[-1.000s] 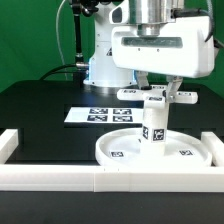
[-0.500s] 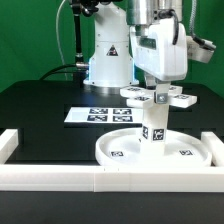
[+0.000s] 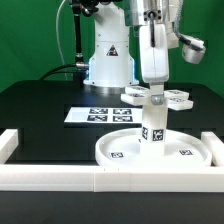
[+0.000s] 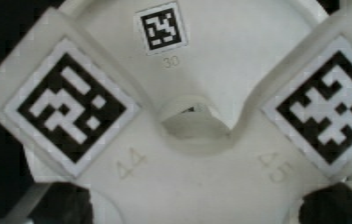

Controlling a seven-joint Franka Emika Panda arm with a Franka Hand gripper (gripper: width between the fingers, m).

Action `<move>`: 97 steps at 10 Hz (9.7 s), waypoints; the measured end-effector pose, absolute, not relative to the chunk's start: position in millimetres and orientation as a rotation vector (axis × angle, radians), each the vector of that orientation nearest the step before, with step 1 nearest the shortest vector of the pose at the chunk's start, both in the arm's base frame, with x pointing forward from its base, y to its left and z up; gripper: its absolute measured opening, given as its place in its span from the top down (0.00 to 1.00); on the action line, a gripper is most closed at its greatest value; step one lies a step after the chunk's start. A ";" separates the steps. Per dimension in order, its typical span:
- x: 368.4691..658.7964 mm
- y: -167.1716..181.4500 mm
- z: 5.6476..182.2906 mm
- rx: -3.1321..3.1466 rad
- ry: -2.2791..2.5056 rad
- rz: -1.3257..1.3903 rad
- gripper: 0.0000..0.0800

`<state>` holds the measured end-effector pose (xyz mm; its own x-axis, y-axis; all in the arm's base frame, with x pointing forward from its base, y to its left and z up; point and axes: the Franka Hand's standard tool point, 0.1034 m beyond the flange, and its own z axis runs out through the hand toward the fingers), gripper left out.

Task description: Assemble round table

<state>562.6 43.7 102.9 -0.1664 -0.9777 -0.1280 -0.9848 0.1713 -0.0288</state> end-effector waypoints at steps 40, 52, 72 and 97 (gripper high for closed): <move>568.4 43.4 126.2 -2.586 -1.784 -0.106 0.19; 558.2 38.7 103.3 -2.535 -1.838 -0.064 0.33; 558.2 39.3 101.1 -3.027 0.589 -0.101 0.45; 560.5 42.6 113.4 -1.439 2.531 0.109 0.20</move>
Offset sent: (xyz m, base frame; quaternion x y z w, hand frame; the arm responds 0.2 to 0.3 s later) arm -0.0093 0.0061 0.0352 0.0120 -0.0542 -0.0198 0.9983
